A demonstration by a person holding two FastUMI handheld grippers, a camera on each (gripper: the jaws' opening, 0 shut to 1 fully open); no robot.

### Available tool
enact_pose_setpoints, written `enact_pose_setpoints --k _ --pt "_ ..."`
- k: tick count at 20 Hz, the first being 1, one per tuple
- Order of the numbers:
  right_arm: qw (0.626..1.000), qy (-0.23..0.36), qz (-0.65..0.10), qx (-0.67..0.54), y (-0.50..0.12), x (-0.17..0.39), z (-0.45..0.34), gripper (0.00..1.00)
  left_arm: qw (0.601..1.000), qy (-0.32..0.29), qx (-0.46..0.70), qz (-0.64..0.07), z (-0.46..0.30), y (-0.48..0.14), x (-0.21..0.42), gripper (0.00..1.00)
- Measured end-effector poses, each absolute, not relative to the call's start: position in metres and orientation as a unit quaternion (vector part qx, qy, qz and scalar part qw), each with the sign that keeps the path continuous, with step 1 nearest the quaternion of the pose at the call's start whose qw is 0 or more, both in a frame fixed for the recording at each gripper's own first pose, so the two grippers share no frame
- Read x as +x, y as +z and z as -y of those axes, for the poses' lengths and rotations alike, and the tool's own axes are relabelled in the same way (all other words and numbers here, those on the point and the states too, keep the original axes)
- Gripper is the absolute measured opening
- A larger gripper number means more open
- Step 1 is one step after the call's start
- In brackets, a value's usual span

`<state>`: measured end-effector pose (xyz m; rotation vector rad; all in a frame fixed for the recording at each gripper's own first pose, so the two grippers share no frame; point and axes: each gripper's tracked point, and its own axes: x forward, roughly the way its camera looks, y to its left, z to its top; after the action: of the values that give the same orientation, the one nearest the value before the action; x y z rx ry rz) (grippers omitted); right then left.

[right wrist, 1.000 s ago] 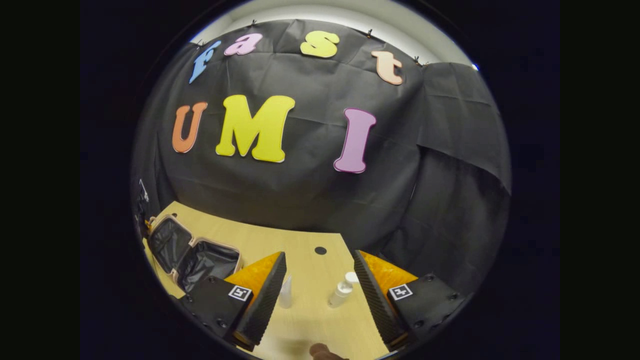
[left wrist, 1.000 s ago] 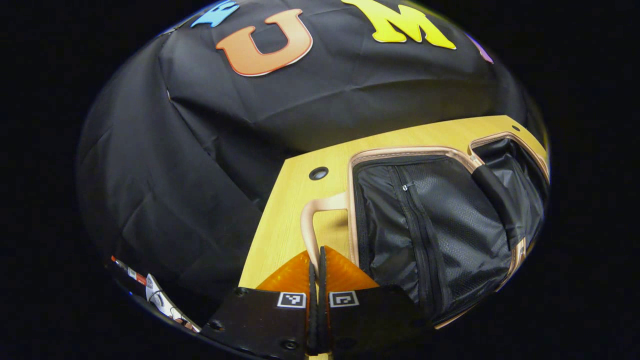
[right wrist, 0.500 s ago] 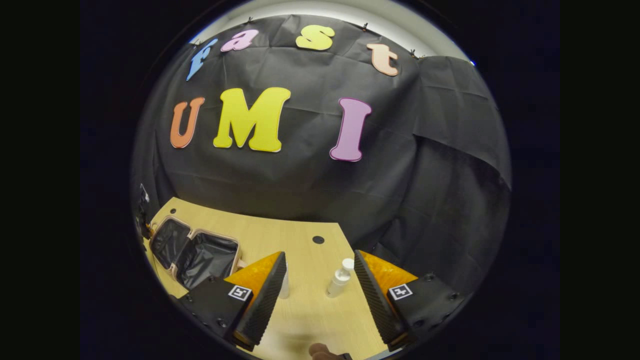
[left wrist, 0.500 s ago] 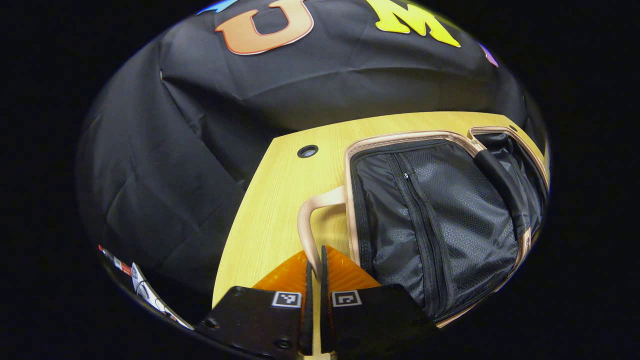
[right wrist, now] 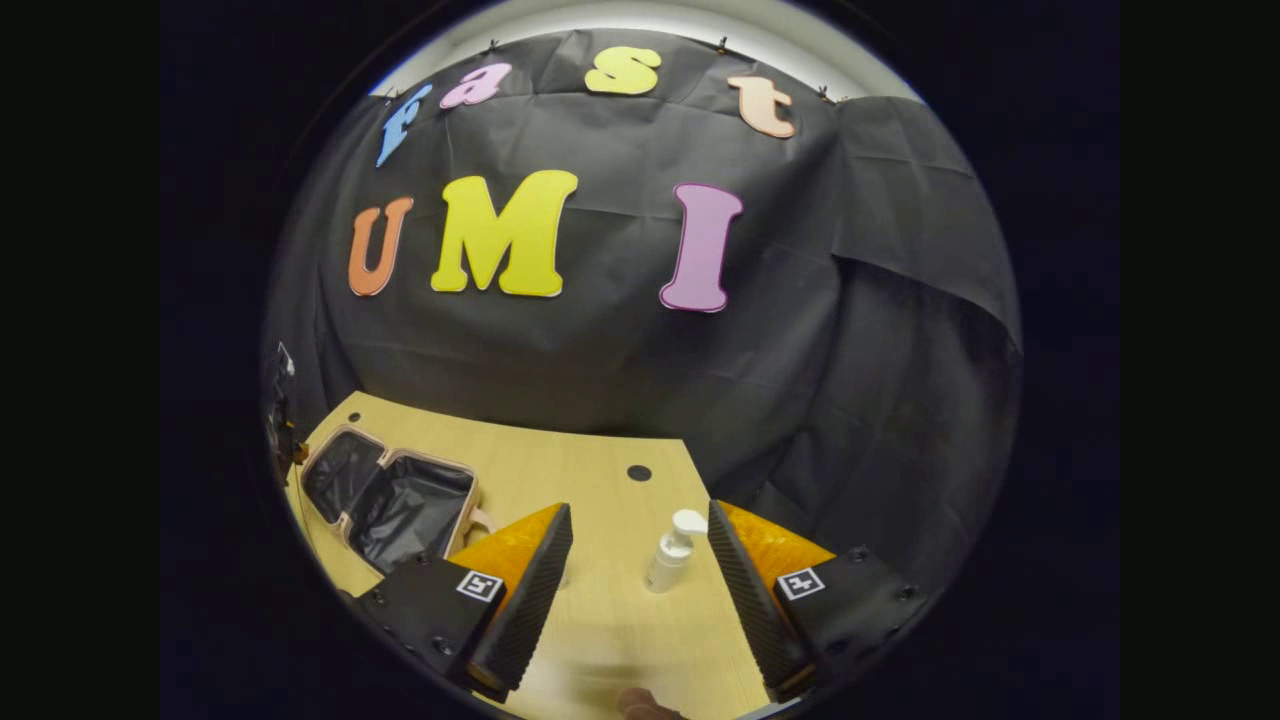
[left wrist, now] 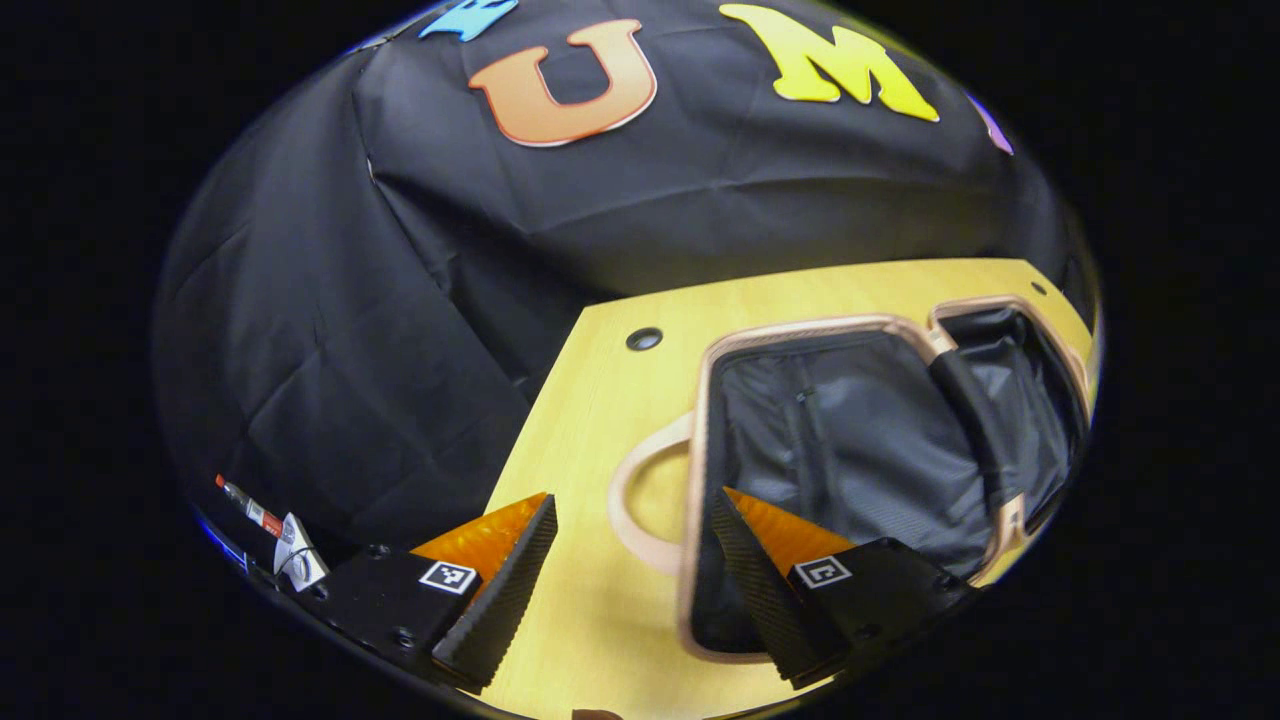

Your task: First open the suitcase, pack the skin care products into it, and then close the suitcase.

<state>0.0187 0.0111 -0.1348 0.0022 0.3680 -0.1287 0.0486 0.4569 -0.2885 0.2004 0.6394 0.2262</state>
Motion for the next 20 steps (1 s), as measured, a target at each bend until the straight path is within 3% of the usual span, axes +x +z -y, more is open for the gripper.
enact_pose_setpoints --k 10,20 --pt "0.981 -0.015 -0.192 0.003 -0.155 0.023 0.036 0.81 0.963 -0.052 0.06 -0.258 -0.191 -0.234 0.048 0.99" --pt "0.98 0.0 -0.198 -0.002 -0.174 0.018 0.1 0.8 0.934 -0.229 0.041 -0.273 0.065 -0.262 0.036 0.99"
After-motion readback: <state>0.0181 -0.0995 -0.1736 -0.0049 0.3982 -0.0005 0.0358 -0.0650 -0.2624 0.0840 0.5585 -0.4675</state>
